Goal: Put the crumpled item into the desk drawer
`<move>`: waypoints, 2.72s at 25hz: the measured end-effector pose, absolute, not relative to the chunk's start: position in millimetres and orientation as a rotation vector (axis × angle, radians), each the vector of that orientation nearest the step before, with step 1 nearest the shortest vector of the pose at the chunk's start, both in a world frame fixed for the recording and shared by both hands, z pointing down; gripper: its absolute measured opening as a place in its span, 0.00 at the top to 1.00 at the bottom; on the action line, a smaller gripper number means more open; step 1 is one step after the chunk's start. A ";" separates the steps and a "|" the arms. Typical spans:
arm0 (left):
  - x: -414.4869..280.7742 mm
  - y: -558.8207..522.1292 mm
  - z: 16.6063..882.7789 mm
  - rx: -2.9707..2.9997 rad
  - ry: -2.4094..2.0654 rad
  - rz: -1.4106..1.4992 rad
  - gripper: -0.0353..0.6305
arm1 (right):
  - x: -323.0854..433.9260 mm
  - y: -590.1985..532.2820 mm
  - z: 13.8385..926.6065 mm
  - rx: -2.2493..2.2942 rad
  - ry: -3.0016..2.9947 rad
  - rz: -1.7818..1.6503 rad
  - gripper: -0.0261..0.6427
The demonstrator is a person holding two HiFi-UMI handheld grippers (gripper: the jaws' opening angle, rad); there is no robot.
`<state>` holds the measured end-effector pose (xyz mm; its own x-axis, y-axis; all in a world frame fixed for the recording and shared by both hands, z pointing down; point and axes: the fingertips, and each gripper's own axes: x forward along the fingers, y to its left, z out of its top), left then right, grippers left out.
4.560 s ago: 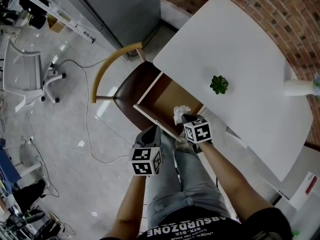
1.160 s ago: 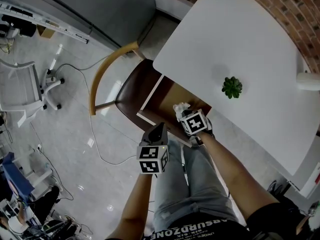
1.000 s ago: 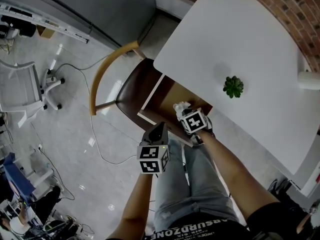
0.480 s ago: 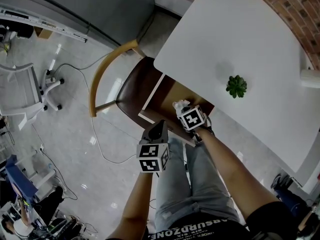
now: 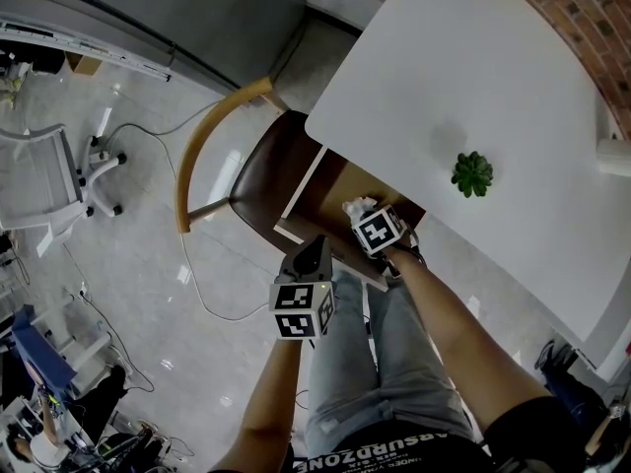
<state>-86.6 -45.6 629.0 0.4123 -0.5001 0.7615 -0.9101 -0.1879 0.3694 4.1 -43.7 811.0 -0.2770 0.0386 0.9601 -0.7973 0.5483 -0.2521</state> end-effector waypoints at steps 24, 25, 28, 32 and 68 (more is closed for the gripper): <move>-83.6 -44.6 634.4 1.808 -1.227 0.615 0.94 | -3.6 -41.4 813.3 0.564 -1.713 0.891 0.81; -83.2 -44.1 634.5 1.808 -1.228 0.614 0.94 | -4.1 -42.6 811.3 0.572 -1.723 0.888 0.81; -82.5 -42.6 635.3 1.805 -1.233 0.612 0.94 | -5.7 -48.3 804.6 0.609 -1.761 0.881 0.81; -82.4 -40.7 634.9 1.801 -1.241 0.610 0.94 | -7.9 -53.2 794.8 0.643 -1.801 0.875 0.81; -74.0 -22.7 613.5 1.798 -1.297 0.563 0.94 | -2.3 -31.9 696.6 0.833 -2.018 0.975 0.94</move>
<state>-74.0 -22.7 613.5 0.3674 -0.5528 0.7480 -0.9239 -0.1242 0.3620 -2.3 -31.9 696.6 -0.5209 -0.2310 0.8218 -0.7874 0.5018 -0.3581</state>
